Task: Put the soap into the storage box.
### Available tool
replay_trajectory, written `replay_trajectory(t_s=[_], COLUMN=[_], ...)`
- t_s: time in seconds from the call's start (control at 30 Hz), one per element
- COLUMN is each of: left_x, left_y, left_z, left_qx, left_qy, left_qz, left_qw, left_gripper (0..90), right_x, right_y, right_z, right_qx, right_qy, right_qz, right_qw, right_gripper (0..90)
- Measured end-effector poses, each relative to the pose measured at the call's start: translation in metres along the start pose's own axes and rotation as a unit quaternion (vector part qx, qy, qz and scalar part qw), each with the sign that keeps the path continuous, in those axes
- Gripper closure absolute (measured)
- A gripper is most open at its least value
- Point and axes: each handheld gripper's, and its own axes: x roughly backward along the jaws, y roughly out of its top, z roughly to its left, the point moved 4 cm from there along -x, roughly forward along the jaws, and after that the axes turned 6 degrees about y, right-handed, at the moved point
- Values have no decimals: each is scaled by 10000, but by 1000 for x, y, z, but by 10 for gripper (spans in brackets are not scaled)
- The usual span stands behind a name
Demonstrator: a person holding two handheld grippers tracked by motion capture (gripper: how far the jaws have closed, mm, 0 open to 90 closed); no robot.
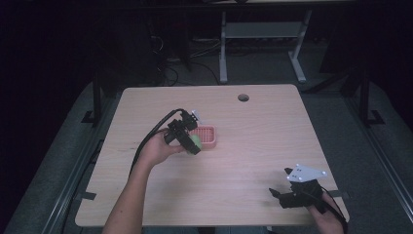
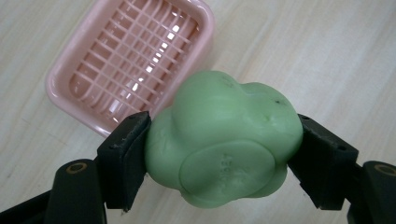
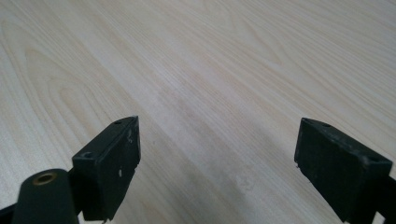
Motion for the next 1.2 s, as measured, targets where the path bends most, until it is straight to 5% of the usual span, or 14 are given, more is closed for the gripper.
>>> replay_trajectory(t_s=[1.2], left_x=[-30], left_y=[45], left_z=[34], left_qx=[629], left_qy=[188], left_qz=[401], left_qw=[9970], left_gripper=[265], right_x=[2], right_y=[0], right_z=[-2], right_qx=[-40], right_qy=[19], right_qz=[-75], right_qw=[10000], right_gripper=[138])
